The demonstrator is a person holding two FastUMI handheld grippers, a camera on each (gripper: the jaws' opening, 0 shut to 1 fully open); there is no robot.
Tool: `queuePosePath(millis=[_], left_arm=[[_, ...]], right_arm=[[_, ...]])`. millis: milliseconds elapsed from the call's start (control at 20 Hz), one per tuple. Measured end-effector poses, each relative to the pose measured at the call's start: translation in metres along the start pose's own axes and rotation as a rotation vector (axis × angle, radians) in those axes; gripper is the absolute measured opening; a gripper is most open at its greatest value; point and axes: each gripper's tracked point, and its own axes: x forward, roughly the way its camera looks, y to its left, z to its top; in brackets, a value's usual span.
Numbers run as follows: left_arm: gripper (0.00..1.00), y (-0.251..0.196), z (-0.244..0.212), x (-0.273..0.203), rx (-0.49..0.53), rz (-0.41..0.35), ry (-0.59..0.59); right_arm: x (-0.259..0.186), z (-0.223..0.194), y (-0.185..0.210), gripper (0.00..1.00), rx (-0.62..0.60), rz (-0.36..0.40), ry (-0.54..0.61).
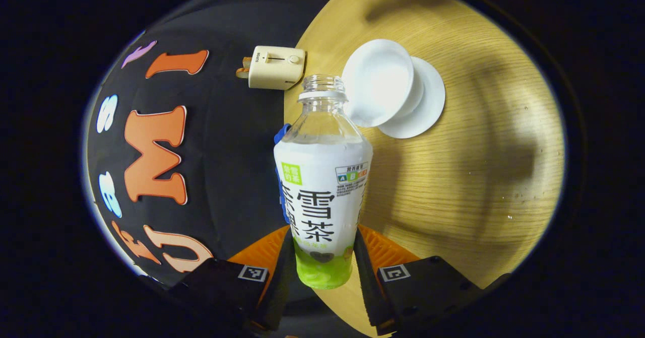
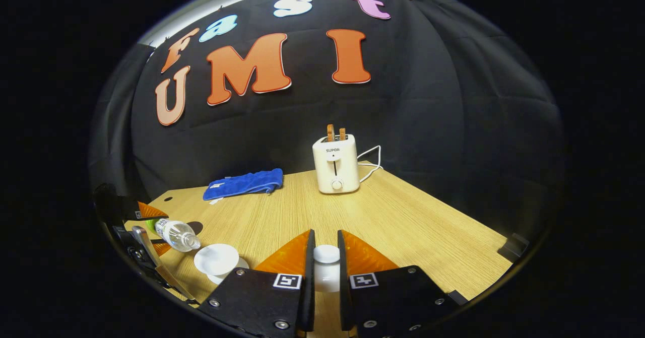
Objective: Open the teacup lid with one hand, grasp the water bottle and pour water into the teacup with the other hand; after pouring, place the water bottle on the coaster and then close the teacup lid.
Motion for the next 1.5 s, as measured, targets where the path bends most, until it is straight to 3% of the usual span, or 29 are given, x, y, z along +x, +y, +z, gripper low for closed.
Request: queuePosePath(millis=[1150, 1500], left_arm=[[0.65, 0.021, -0.004, 0.003, 0.261, -0.016, 0.082], [0.65, 0.035, 0.003, -0.004, 0.349, 0.012, 0.094]], right_arm=[[0.000, -0.003, -0.003, 0.20, 0.015, 0.001, 0.003], [0.000, -0.004, -0.006, 0.20, 0.017, -0.004, 0.004]])
